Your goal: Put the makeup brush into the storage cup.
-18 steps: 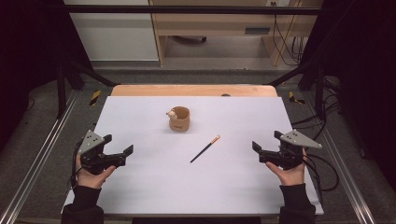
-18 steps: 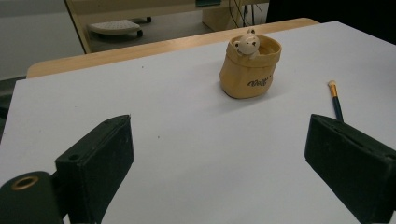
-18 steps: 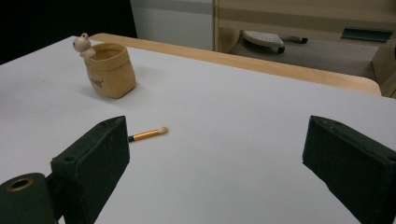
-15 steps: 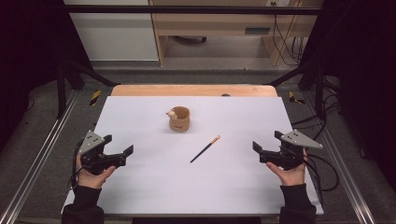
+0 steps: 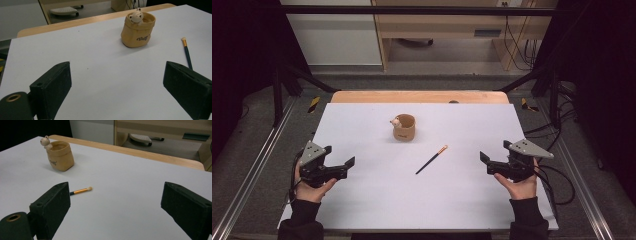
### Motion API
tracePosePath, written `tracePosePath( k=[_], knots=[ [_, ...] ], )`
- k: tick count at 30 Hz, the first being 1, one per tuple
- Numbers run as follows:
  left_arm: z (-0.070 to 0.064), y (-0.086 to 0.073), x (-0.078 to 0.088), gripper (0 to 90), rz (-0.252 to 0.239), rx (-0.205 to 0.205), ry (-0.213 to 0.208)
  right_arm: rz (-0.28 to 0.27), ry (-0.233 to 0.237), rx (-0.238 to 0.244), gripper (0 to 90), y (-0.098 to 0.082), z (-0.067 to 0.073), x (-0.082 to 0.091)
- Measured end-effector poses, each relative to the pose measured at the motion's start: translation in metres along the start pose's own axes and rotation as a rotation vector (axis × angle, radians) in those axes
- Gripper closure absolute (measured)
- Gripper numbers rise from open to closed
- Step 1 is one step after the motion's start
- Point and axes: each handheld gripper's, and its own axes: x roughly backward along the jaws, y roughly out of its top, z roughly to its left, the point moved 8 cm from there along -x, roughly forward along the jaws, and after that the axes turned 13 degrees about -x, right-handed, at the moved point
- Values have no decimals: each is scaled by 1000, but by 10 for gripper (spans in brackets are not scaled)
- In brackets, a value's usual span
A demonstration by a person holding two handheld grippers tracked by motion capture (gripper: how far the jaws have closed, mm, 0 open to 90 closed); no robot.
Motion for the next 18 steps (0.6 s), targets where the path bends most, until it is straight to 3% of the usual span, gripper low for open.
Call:
tracePosePath(
  k=[9,18],
  knots=[
    [-3,0,-2,75,12,-16,-3,35,6,0,102,-2,13,-9],
    [-13,6,-9,81,22,-42,-24,42,6,11,101,-4,14,-10]
  ],
)
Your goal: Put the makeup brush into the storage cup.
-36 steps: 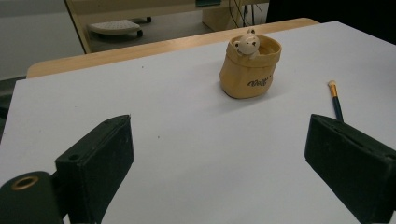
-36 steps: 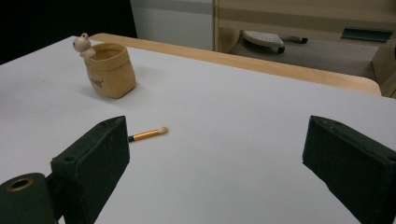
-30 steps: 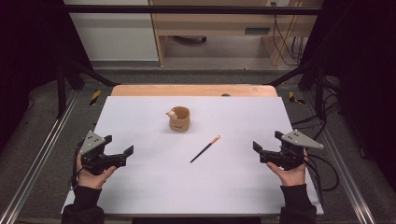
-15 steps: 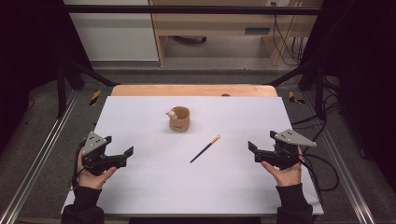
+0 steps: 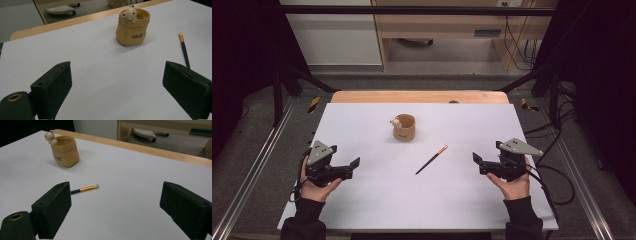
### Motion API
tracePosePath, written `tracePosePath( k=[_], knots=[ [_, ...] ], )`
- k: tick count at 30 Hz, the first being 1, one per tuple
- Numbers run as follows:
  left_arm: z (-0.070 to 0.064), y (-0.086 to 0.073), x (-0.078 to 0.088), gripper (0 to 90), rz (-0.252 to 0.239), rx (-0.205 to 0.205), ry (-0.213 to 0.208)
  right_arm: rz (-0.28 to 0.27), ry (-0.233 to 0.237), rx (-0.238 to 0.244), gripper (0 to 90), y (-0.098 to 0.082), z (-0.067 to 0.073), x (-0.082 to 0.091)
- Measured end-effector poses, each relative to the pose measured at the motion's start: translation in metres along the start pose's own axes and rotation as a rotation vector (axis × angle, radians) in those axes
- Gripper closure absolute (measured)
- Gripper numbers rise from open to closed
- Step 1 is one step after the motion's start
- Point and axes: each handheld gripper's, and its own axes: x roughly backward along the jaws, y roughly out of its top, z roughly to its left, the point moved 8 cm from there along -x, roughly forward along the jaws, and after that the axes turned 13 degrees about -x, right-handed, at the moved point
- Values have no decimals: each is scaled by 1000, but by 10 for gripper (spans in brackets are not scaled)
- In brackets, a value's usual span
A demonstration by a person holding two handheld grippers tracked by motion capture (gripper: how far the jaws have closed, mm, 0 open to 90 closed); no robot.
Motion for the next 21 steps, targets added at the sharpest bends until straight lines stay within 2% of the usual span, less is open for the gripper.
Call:
tracePosePath(
  k=[6,7,16,21],
  knots=[
    [-13,5,-13,83,29,-31,-29,-5,-3,5,97,1,-1,3],
    [-18,8,-17,84,38,-52,-41,-6,-3,5,95,1,-1,3],
    [-43,20,-39,84,78,-106,-84,-1,-10,14,92,0,-1,4],
    [-49,25,-47,87,94,-119,-101,3,-9,11,92,-1,-1,4]
  ],
)
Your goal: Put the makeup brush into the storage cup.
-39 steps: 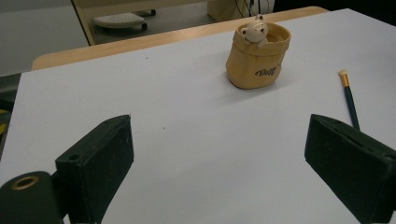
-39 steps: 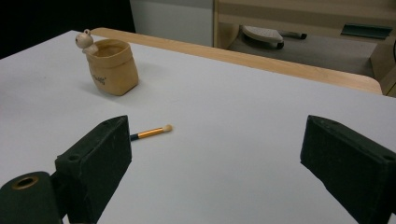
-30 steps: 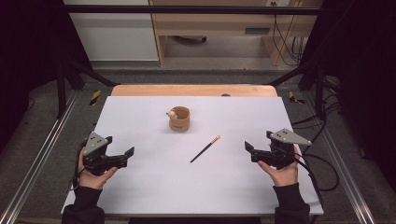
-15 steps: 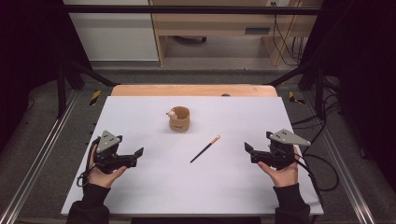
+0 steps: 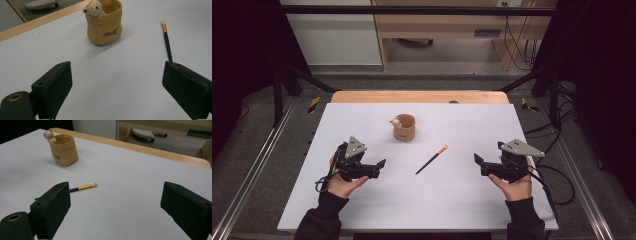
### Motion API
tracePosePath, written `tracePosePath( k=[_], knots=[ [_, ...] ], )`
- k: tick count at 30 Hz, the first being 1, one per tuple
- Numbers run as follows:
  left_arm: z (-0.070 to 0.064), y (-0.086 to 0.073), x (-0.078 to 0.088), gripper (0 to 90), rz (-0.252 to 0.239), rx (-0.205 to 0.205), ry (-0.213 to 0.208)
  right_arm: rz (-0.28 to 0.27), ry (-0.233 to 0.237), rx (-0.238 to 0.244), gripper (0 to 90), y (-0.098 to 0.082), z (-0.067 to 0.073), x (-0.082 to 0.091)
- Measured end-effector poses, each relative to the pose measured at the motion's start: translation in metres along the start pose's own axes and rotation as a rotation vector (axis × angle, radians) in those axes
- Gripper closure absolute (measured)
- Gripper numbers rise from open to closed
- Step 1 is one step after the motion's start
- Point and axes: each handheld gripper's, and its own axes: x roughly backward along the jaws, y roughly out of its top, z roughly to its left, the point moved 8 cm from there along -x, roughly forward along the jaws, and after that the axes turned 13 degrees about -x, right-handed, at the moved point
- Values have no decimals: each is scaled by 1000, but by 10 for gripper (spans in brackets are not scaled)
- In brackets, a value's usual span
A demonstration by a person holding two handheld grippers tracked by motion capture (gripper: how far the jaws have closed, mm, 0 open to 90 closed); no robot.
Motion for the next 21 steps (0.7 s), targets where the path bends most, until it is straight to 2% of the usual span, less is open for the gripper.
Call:
tracePosePath(
  k=[7,8,21],
  knots=[
    [-4,12,-13,94,2,2,-17,5,-2,3,91,-1,0,-1],
    [-6,16,-16,97,8,-12,-19,5,-2,4,91,-1,0,-1],
    [-19,40,-36,105,34,-61,-51,4,3,0,91,-1,0,-1]
  ],
)
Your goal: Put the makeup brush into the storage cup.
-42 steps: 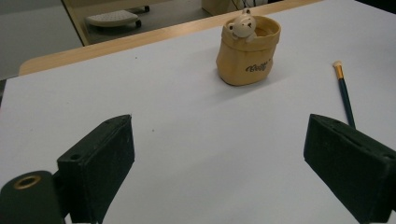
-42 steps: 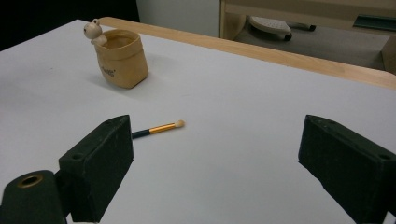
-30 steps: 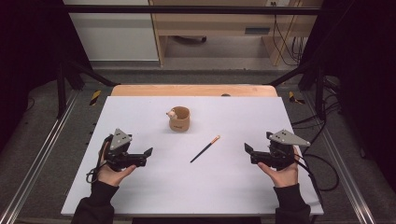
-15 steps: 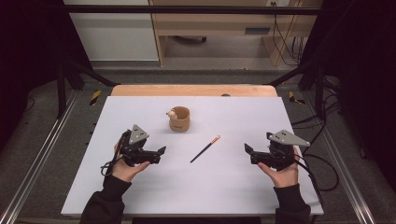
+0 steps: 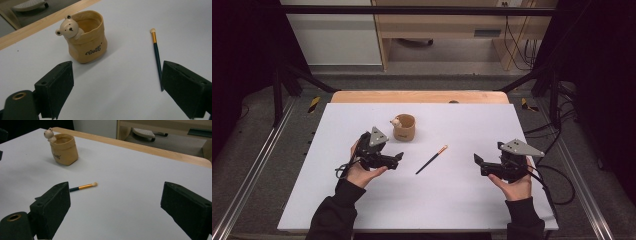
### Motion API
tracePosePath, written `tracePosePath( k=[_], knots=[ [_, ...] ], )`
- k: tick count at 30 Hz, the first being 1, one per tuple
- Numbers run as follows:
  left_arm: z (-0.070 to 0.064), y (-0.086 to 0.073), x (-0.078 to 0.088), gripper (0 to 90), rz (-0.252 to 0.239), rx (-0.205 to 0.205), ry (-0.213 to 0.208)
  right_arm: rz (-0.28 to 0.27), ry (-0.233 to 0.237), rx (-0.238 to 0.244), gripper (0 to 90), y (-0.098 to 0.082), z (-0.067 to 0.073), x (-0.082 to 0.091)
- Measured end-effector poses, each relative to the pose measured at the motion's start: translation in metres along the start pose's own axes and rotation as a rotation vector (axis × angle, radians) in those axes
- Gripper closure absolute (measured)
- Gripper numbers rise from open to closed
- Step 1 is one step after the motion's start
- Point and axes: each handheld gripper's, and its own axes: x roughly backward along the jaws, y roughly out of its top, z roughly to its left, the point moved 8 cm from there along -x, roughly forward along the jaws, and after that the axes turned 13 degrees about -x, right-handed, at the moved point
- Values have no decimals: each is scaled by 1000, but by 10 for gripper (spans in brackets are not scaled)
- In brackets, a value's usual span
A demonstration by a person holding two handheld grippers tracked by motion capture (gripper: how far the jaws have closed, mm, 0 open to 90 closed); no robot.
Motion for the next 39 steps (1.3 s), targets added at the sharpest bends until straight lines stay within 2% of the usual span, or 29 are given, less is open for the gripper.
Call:
tracePosePath(
  k=[10,18,27,39],
  knots=[
    [-9,10,-17,108,27,-26,-29,-1,4,2,91,0,0,0],
    [-17,18,-30,116,19,-24,-47,12,10,2,88,-2,2,-3],
    [-26,29,-43,120,32,-40,-76,9,11,2,87,-2,1,-2],
    [-39,37,-65,144,64,-65,-108,12,20,2,80,-2,2,-2]
  ],
)
